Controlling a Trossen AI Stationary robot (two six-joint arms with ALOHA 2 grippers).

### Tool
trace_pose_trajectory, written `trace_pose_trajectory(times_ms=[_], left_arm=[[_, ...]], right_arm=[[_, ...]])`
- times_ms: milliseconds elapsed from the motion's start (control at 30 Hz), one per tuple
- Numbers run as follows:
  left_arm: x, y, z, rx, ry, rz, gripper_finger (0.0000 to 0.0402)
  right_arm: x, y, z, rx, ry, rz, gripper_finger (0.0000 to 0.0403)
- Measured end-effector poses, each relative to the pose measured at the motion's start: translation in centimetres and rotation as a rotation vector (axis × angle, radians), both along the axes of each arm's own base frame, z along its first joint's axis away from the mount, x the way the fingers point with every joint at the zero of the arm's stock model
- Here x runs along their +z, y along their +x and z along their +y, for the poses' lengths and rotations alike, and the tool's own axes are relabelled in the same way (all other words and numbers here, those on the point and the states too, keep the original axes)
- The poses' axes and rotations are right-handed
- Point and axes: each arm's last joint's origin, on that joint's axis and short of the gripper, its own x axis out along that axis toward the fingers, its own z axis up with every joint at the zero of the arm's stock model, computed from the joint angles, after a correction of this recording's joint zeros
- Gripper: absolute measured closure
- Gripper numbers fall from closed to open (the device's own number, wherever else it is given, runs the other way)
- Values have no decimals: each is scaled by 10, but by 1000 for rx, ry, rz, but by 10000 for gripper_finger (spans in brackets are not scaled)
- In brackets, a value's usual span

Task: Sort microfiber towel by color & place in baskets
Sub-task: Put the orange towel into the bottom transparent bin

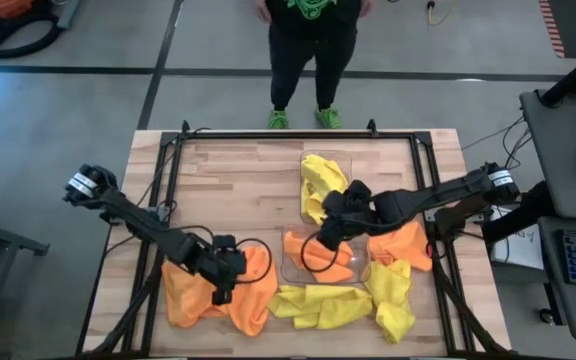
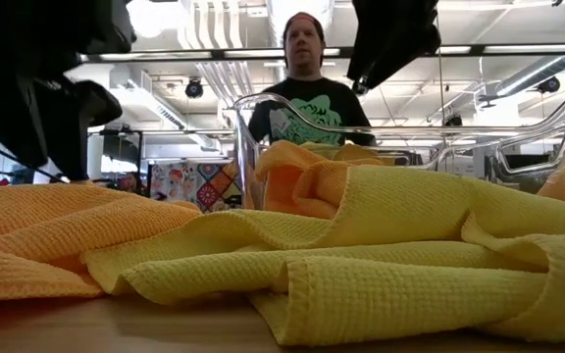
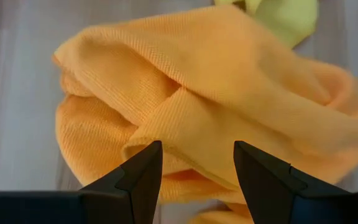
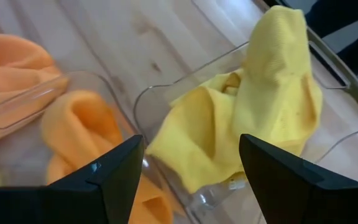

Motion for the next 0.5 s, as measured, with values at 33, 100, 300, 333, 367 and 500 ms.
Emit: trace_pose_trajectory(times_ms=[33,100,300,333,367,500], left_arm=[[-4,1,-1,0,11,12,219],[-12,4,-2,0,28,37,219],[-25,11,-6,-4,35,42,219],[-26,12,-6,-4,33,38,219],[-26,13,-6,-1,30,33,219],[-29,15,-6,18,45,30,219]], right_arm=[[0,0,3,5,2,-2,142],[0,-1,7,5,10,-9,140],[0,-3,16,22,16,-19,138],[0,-3,18,23,9,-24,139],[1,-3,19,22,-1,-30,141],[2,-5,24,11,-64,-48,147]])
